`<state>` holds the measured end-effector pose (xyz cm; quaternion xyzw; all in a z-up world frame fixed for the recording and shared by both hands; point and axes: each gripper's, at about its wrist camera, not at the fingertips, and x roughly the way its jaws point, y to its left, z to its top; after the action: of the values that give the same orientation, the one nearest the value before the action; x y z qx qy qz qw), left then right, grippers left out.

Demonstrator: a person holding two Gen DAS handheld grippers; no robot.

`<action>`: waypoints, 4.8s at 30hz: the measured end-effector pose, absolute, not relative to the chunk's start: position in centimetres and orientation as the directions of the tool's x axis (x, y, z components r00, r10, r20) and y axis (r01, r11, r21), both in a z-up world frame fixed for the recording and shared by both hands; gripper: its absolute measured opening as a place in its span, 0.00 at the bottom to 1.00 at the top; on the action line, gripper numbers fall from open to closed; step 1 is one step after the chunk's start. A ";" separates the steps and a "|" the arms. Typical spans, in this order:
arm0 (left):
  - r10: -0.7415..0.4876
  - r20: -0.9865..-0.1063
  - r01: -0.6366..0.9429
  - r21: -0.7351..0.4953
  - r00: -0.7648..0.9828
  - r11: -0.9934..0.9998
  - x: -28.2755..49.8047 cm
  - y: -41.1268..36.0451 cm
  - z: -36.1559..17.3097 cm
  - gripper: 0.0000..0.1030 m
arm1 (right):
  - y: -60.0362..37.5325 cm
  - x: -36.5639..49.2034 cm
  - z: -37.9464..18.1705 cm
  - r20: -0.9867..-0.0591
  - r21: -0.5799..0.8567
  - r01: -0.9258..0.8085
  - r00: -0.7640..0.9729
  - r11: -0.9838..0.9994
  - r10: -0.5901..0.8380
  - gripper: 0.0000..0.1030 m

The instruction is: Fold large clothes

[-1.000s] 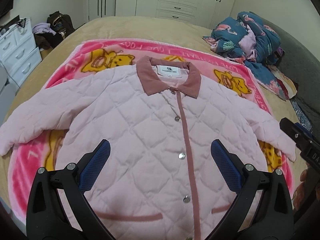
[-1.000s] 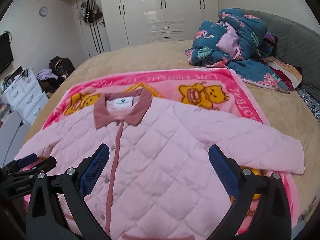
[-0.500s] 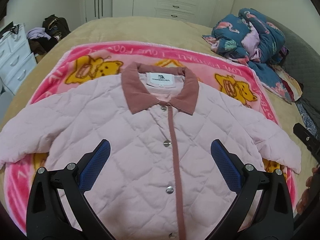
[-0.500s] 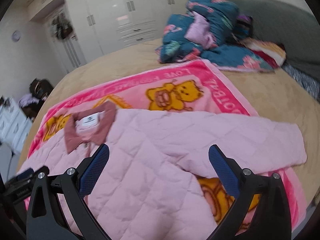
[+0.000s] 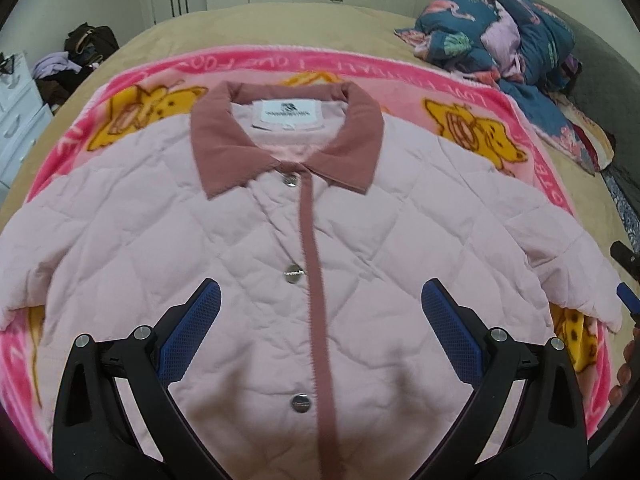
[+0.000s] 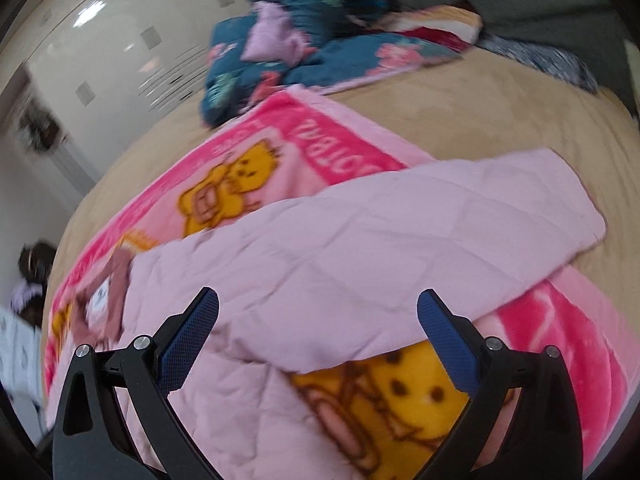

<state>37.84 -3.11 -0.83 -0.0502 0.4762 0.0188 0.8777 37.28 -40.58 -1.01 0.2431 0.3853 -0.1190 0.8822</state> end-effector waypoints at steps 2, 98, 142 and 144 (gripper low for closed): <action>-0.014 -0.842 -0.067 -0.060 0.539 0.996 38.1 -3.9 -1.3 0.91 | -41.9 37.1 -1.7 -0.745 0.351 0.436 0.666 0.829 -0.035 0.96; -0.023 -0.789 -0.214 -0.194 0.614 0.958 33.4 13.5 6.1 0.91 | -10.4 38.5 -1.1 -0.590 0.278 -0.410 0.641 0.869 0.491 0.19; -0.329 -0.795 -0.324 -0.531 0.510 0.783 33.5 16.2 -3.8 0.91 | -17.4 33.9 0.2 -0.561 0.487 -0.361 0.569 0.795 0.602 0.42; -0.325 -0.795 -0.345 -0.537 0.512 0.770 33.9 16.2 -4.9 0.91 | -18.9 33.3 0.2 -0.561 0.476 -0.342 0.591 0.811 0.579 0.43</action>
<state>33.92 16.21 -4.89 -0.3389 0.4941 0.0062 0.8006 33.29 -18.91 0.25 0.1610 0.3681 0.2623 0.8774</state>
